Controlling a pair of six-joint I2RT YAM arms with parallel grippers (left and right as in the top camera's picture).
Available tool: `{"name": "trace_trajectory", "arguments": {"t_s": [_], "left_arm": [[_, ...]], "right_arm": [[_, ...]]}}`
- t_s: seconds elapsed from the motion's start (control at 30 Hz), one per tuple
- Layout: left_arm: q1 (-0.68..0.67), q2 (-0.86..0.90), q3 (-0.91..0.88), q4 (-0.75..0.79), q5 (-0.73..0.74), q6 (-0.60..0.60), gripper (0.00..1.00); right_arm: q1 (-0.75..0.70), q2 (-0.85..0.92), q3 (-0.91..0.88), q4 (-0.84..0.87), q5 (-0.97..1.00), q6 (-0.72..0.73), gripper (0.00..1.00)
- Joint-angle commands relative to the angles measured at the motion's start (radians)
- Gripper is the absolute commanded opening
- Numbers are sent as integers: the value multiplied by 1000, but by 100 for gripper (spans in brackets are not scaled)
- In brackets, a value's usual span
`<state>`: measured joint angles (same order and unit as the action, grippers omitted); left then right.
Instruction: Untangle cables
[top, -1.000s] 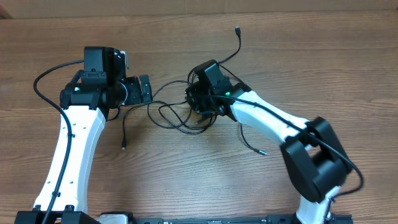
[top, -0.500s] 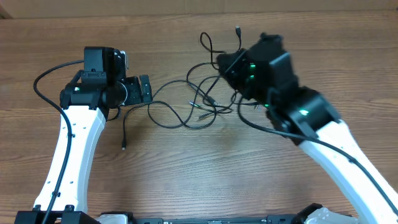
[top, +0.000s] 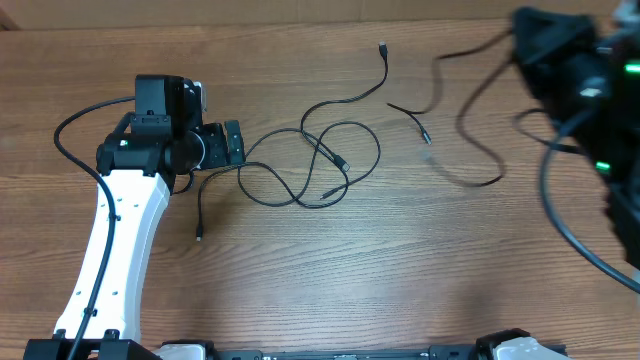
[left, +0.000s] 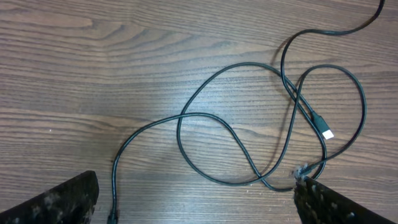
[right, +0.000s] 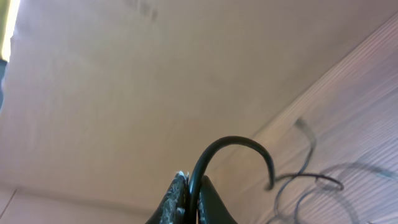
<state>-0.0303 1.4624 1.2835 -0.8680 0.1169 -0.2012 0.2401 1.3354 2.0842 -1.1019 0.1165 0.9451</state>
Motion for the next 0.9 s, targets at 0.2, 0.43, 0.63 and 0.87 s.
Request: {"name": "trace_trajectory", "arguments": {"t_s": [0.2, 0.43, 0.63, 0.87], "left_arm": [[4, -11, 8, 1, 6, 22, 99], [4, -11, 8, 1, 7, 22, 99], [4, -11, 8, 1, 6, 22, 100], [4, -11, 8, 1, 6, 22, 100]], "right_arm": [[-322, -2, 83, -95, 173, -90, 4], [-649, 50, 83, -131, 250, -105, 4], [-917, 124, 83, -141, 249, -105, 4], [-1112, 211, 82, -201, 238, -79, 4]]}}
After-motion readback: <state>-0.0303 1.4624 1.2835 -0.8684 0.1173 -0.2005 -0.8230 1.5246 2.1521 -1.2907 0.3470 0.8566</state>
